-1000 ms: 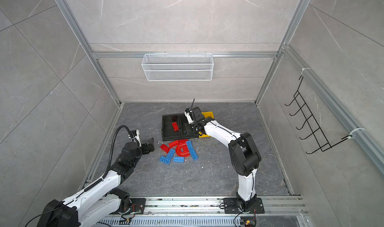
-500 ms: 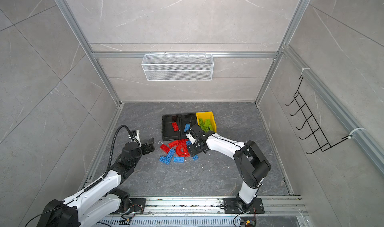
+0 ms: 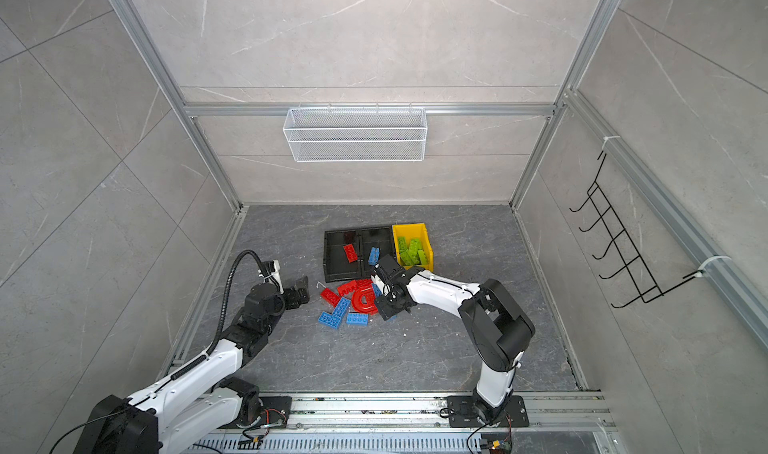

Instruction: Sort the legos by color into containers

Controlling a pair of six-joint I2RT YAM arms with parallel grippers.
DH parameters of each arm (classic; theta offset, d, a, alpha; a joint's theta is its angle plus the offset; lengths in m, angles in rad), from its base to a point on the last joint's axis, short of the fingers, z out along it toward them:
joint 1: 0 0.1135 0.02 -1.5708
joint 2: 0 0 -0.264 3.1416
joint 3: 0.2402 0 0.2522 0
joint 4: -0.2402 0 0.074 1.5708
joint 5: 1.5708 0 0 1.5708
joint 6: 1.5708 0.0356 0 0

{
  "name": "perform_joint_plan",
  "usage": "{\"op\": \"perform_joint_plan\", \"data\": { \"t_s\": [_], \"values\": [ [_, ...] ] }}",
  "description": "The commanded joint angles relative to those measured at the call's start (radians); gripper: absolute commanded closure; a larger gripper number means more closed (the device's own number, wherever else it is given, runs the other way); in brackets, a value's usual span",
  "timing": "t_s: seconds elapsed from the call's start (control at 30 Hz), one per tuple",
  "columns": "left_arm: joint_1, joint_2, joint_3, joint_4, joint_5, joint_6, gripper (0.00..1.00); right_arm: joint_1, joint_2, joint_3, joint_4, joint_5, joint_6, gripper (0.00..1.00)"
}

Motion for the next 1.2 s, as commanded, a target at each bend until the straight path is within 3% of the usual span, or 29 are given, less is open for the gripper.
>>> {"op": "perform_joint_plan", "data": {
  "t_s": [0.0, 0.5, 0.87, 1.17],
  "values": [
    [0.003, 0.002, 0.027, 0.036, -0.008, -0.018, 0.00, 0.010, 0.033, 0.002, -0.012, 0.027, 0.015, 0.41],
    [0.003, -0.022, 0.027, 0.025, -0.017, -0.012, 0.00, 0.011, -0.093, -0.083, 0.097, 0.092, 0.081, 0.69],
    [0.003, -0.028, 0.027, 0.022, -0.012, -0.013, 0.00, -0.087, -0.220, -0.052, 0.176, -0.022, 0.091, 0.71],
    [0.003, -0.029, 0.027, 0.019, -0.012, -0.010, 0.00, -0.171, -0.031, 0.158, 0.271, -0.041, 0.110, 0.70]
  ]
}}
